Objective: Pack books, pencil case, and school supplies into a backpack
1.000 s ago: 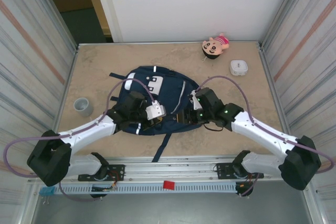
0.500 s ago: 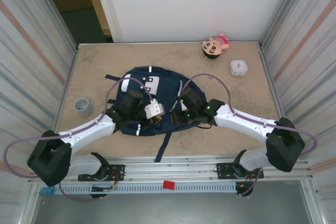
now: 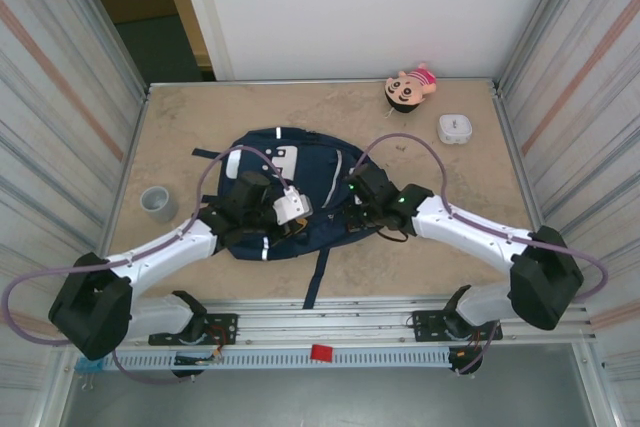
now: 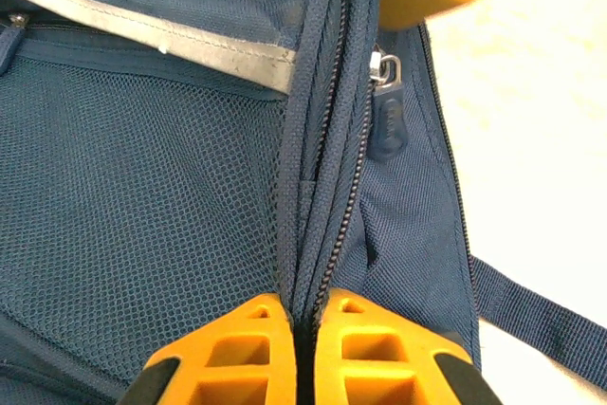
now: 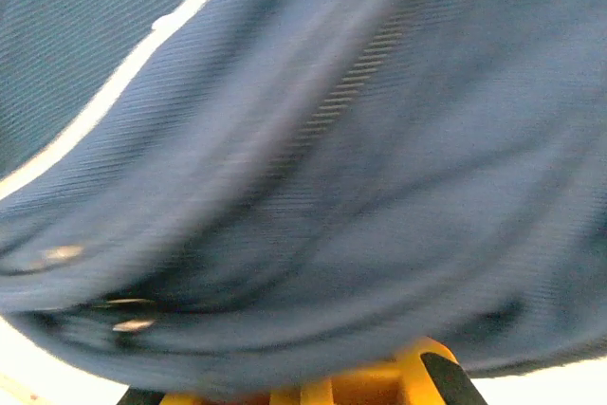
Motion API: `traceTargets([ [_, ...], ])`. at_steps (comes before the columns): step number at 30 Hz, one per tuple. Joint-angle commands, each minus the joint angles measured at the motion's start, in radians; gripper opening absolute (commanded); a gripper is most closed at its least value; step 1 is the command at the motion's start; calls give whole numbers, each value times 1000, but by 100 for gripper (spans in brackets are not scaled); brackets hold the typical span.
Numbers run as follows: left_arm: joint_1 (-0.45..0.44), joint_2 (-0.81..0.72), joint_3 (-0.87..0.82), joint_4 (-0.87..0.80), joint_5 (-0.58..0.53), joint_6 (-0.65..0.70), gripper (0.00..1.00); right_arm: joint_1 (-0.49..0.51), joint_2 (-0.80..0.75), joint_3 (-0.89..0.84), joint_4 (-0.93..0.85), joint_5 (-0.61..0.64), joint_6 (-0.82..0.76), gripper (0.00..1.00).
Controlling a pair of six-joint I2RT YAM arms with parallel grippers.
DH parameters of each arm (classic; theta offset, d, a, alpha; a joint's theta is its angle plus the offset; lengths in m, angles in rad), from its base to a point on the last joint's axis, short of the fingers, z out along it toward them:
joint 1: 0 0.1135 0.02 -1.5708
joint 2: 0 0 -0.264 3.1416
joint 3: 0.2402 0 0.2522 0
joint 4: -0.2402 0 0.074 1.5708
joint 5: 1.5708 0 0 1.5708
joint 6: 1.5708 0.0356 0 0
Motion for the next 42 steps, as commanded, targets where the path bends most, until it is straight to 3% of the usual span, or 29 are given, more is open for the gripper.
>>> traceTargets([
  [1, 14, -53, 7, -11, 48, -9, 0, -67, -70, -39, -27, 1, -8, 1],
  [4, 29, -61, 6, 7, 97, -48, 0, -63, -111, -70, 61, -141, -66, 11],
  [7, 48, -45, 24, 5, 175, -104, 0, -30, -140, -114, 184, -230, -73, 36],
  [9, 49, -31, 44, -18, 206, -128, 0, -14, -145, -137, 254, -261, -62, 45],
  [14, 52, 3, 77, -47, 239, -162, 1, 41, -110, -139, 333, -240, -49, 54],
  [19, 55, 27, 101, -46, 263, -181, 1, 94, -56, -101, 331, -90, -30, 54],
  [23, 54, 34, 107, -35, 286, -186, 1, 105, -14, -79, 326, 48, 2, 50],
  [29, 54, 21, 101, -46, 271, -174, 1, 104, 2, -57, 278, 170, 0, 13],
  [31, 54, 16, 101, -68, 234, -164, 1, 100, -11, -47, 222, 194, -8, 5],
  [37, 55, -7, 94, -132, 123, -116, 0, 11, -112, -83, 80, 178, -34, 0],
  [42, 55, -20, 89, -176, 79, -82, 1, -155, -182, -127, 65, 6, -81, 0],
])
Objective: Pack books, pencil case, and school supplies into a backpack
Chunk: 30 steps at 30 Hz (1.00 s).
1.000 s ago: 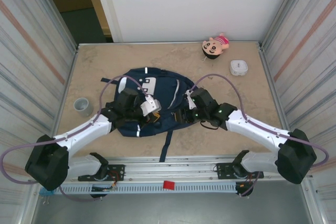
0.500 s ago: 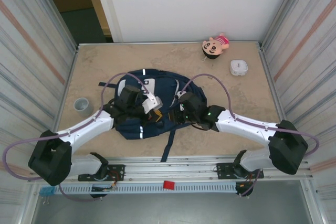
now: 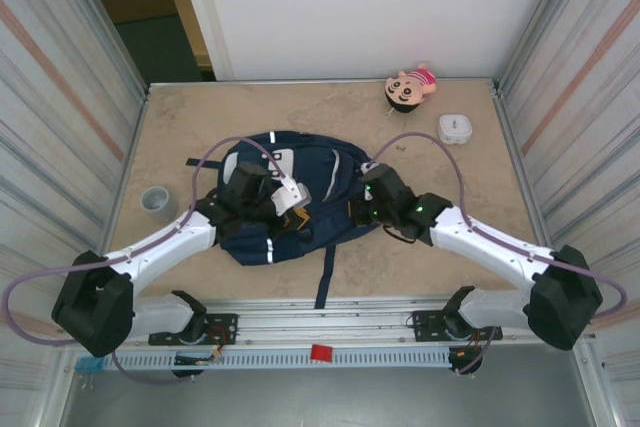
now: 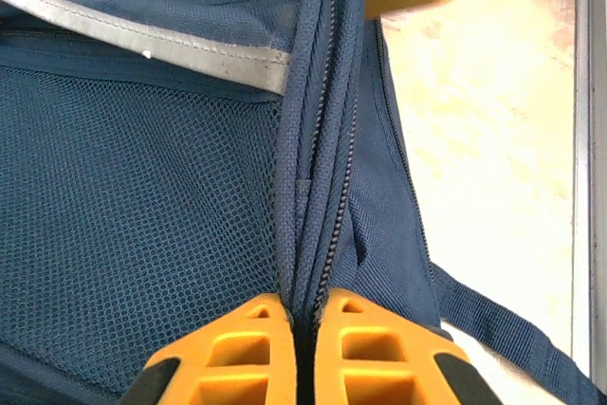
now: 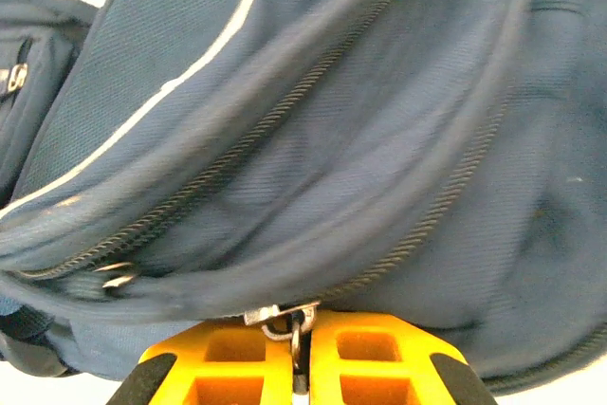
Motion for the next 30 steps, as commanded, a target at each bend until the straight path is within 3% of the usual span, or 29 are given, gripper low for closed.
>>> traceTargets([
  [1, 9, -45, 14, -105, -41, 39, 1, -114, -40, -23, -80, -26, -48, 0],
  [4, 9, -51, 16, -108, -46, 19, 5, -132, -18, -14, -75, -102, -79, 0],
  [7, 9, -66, 10, -72, -68, -112, 27, -122, 6, -13, -53, -173, -85, 0],
  [9, 7, -88, 4, -48, -95, -273, 48, -99, 12, -14, -47, -187, -79, 0],
  [13, -28, -195, -56, -24, -301, -738, 69, -49, 20, -22, -41, -178, -42, 0],
  [16, -29, -264, -77, -167, -435, -1068, 75, -14, 27, -28, -54, -178, 1, 0],
  [19, -27, -285, -90, -297, -472, -1268, 76, 32, 28, -43, -52, -165, 39, 0],
  [23, -22, -265, -119, -398, -513, -1340, 79, 73, 25, -52, -51, -161, 73, 0],
  [27, -5, -267, -181, -273, -528, -1369, 79, 122, 39, -49, -43, -171, 96, 0],
  [30, 56, -224, -200, -186, -521, -1368, 79, 165, 74, -42, -18, -195, 102, 0],
])
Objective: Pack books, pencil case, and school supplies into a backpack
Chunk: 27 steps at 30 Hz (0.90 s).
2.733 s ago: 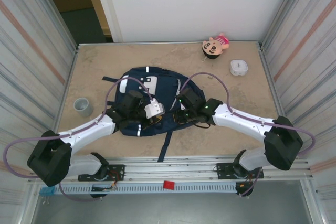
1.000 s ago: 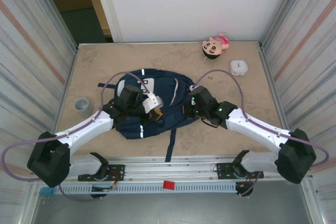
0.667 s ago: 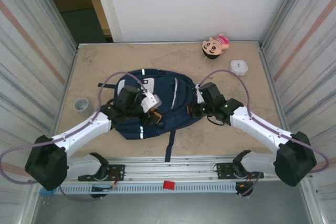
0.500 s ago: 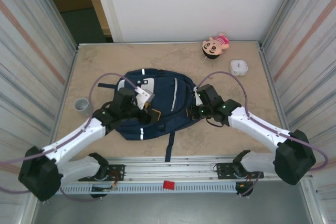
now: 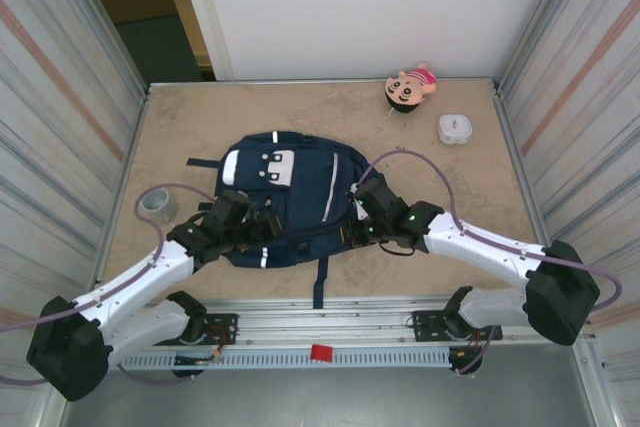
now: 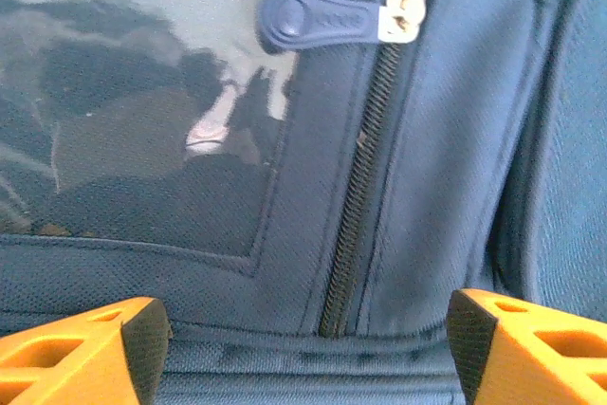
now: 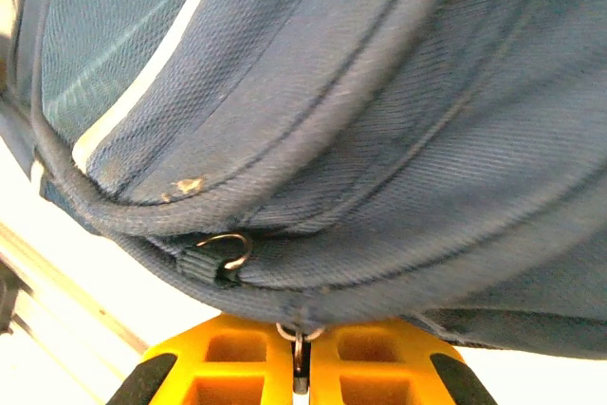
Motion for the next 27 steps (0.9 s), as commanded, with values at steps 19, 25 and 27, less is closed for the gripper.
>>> traceTargets([
  [19, 288, 168, 159, 189, 141, 4, 81, 163, 332, 273, 134, -87, 44, 0],
  [25, 124, -22, 23, 146, 93, -258, 78, 172, 364, 291, 140, -97, 28, 0],
  [27, 75, -52, -31, 183, 80, -349, 78, 172, 361, 291, 140, -97, 23, 0],
])
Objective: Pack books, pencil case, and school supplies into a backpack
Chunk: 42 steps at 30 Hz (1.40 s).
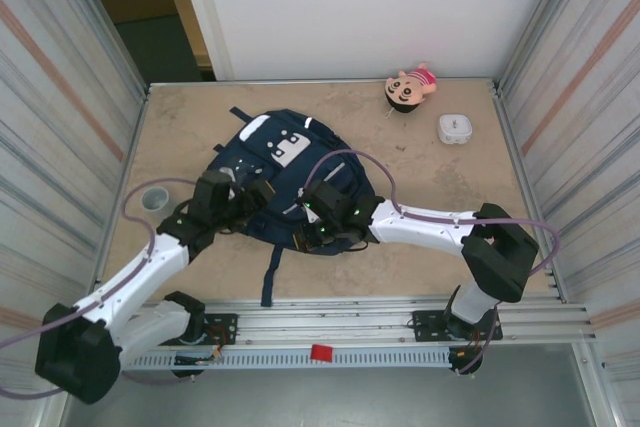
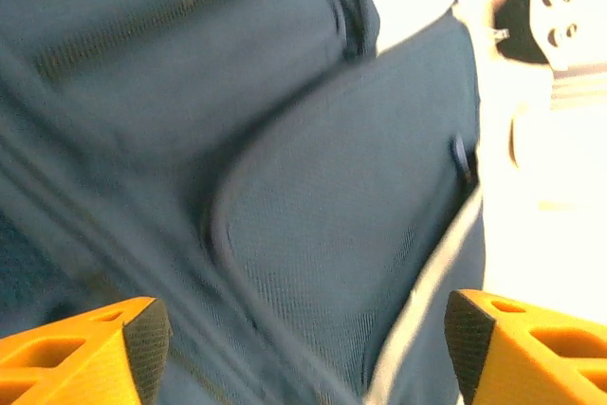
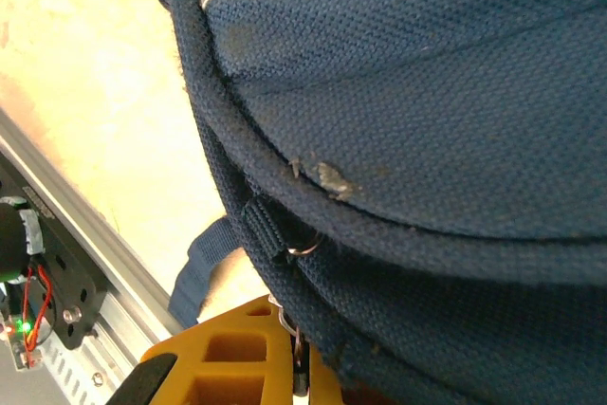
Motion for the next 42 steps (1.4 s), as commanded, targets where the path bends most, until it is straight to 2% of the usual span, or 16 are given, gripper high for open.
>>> traceTargets([
  [1, -64, -36, -82, 13, -37, -214, 77, 9, 5, 33, 36, -28, -21, 0],
  [5, -148, -11, -130, 113, -95, -297, 74, 9, 5, 32, 41, -41, -25, 0],
  [9, -167, 65, -135, 227, -88, -333, 65, 11, -2, 23, 55, -52, -24, 0],
  [12, -168, 104, -122, 265, -98, -331, 53, 12, -12, 9, 63, -58, -27, 0],
  [15, -163, 111, -116, 253, -122, -319, 36, 11, -31, -5, 51, -45, -30, 0],
  [20, -97, 63, -87, 53, -108, -211, 9, -29, -102, -51, -12, -17, -52, 0],
  [24, 31, -2, -103, -55, -19, -86, 0, -106, -176, -103, -92, 5, -90, 0],
  [26, 97, -34, -110, -112, 24, -34, 0, -161, -217, -133, -126, -1, -115, 0],
  [28, 130, -64, -101, -167, 23, 24, 0, -209, -248, -148, -157, -6, -139, 0],
  [31, 162, -77, -76, -226, 30, 95, 0, -272, -272, -159, -187, -28, -175, 0],
  [34, 170, -69, -51, -254, 34, 137, 0, -292, -265, -152, -190, -60, -193, 0],
  [35, 170, -69, -45, -255, 38, 137, 4, -288, -264, -147, -187, -72, -194, 0],
  [39, 153, -96, -32, -208, 114, 55, 37, -234, -259, -129, -161, -84, -185, 0],
  [42, 67, -141, -13, -195, 97, -35, 60, -207, -261, -128, -143, -75, -163, 0],
])
